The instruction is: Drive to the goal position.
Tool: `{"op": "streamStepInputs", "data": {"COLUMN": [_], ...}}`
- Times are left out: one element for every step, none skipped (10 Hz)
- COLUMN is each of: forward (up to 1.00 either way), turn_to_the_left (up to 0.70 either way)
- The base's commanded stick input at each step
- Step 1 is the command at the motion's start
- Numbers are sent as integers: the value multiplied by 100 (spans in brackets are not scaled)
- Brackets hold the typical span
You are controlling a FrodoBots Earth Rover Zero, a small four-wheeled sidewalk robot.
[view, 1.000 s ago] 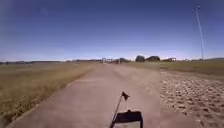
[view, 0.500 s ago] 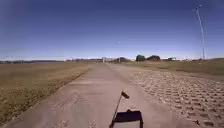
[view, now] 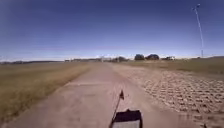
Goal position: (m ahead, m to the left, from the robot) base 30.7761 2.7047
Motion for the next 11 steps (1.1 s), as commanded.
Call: {"op": "streamStepInputs", "data": {"forward": [36, 59, 82, 100, 100, 100, 100, 100, 100, 100, 100], "turn_to_the_left": [0, 0, 0, 0, 0, 0, 0, 0, 0, 0, 0]}}
